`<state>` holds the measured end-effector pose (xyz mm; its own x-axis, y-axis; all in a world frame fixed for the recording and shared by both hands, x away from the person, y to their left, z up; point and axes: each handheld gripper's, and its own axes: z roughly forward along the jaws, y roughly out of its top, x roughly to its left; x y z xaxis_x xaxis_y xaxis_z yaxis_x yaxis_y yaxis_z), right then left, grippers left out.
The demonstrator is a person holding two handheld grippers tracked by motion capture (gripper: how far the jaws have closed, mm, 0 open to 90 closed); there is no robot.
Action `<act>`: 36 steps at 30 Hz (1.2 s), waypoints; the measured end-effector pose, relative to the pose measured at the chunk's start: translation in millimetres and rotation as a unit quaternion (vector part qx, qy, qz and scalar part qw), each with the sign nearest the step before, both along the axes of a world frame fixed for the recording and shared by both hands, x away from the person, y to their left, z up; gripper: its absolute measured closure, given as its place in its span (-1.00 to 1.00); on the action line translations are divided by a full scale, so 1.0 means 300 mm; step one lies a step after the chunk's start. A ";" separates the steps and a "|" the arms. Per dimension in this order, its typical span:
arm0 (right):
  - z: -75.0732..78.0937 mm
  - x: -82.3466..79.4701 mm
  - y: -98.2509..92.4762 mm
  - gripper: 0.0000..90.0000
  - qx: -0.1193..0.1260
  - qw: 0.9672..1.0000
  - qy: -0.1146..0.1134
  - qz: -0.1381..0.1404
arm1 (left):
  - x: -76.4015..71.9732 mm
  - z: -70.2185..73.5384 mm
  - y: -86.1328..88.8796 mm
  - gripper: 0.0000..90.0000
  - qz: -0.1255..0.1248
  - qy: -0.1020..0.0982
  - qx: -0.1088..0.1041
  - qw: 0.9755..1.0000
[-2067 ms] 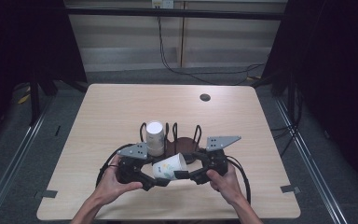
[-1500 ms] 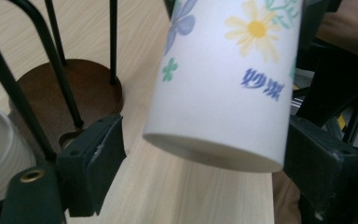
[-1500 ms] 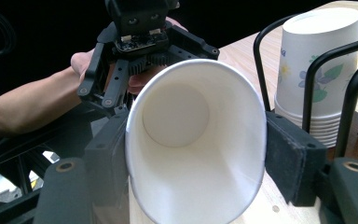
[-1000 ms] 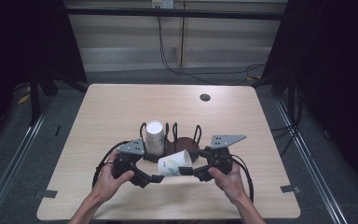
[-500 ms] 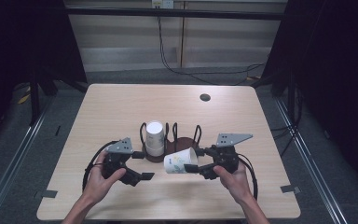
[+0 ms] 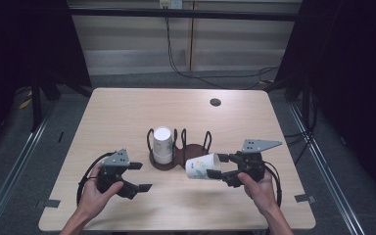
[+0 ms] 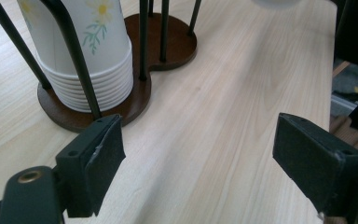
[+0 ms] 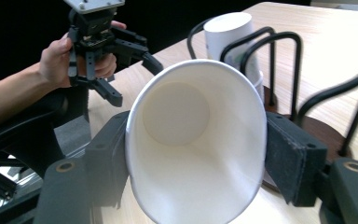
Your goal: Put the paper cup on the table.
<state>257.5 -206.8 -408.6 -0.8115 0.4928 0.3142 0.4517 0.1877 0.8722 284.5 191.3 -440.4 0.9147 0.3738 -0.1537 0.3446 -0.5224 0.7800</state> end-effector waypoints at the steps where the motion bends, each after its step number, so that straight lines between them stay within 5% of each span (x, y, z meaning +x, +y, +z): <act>1: 0.000 0.000 -0.008 -0.33 -0.001 1.000 0.002 -0.002 | -0.003 -0.001 0.003 -0.63 0.002 0.000 -0.001 1.000; 18: 0.020 0.013 -0.079 -0.33 -0.046 0.998 0.015 -0.027 | -0.029 -0.027 0.049 -0.63 0.016 -0.008 -0.009 1.000; 28: 0.043 0.049 -0.127 -0.33 -0.093 0.994 0.025 -0.046 | -0.034 -0.031 0.071 -0.64 0.014 -0.007 -0.025 1.000; 36: 0.048 0.092 -0.145 -0.33 -0.143 0.987 0.031 -0.067 | -0.024 -0.053 0.079 -0.64 0.018 0.009 -0.017 1.000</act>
<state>285.1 -250.3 -394.2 -0.7173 0.6693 0.1936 0.5394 0.3575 0.7624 277.2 214.9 -456.2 0.8977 0.4003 -0.1840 0.3772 -0.4825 0.7905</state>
